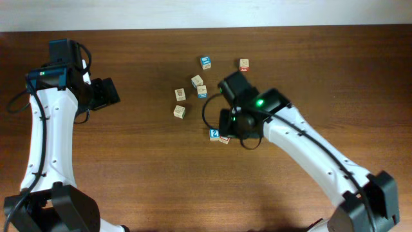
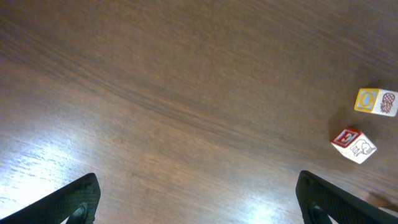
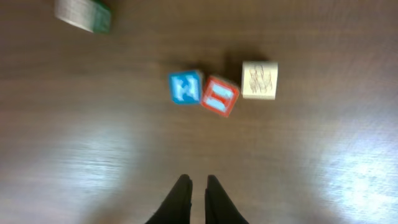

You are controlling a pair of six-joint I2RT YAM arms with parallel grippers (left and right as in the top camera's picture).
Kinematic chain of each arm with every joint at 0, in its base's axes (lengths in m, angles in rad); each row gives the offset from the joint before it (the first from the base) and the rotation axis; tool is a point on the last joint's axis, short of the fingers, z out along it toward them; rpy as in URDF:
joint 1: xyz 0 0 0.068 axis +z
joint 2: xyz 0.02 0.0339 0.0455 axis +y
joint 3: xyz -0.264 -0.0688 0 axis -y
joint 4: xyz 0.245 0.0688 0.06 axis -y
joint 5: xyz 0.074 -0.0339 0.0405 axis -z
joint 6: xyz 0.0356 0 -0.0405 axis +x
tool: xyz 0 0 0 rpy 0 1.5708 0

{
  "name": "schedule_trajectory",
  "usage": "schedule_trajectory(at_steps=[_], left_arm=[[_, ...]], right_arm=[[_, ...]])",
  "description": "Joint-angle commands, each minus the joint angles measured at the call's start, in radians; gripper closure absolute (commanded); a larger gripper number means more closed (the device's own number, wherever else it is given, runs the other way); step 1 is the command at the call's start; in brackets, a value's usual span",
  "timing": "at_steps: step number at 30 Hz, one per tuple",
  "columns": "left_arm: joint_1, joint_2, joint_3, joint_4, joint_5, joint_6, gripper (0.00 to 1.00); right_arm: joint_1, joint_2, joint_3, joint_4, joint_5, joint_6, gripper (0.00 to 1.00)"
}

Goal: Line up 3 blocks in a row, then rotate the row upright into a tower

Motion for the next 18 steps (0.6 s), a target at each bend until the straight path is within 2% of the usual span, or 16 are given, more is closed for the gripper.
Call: schedule_trajectory(at_steps=[1, 3, 10, 18], left_arm=[[0.003, 0.005, 0.015, 0.0, -0.004, -0.006, 0.01], [0.003, 0.005, 0.015, 0.002, -0.004, -0.006, 0.01], [0.003, 0.005, 0.015, 0.002, -0.004, -0.006, 0.01], [0.003, 0.005, 0.015, 0.002, -0.004, -0.006, 0.01]], right_arm=[[0.003, 0.024, -0.16, 0.119, -0.057, 0.069, 0.95], [0.003, 0.051, -0.221, 0.201, -0.069, 0.068, 0.96], [0.003, 0.207, -0.229, 0.291, -0.065, 0.067, 0.96], [0.0, 0.222, -0.228, 0.339, 0.012, 0.059, 0.96]])
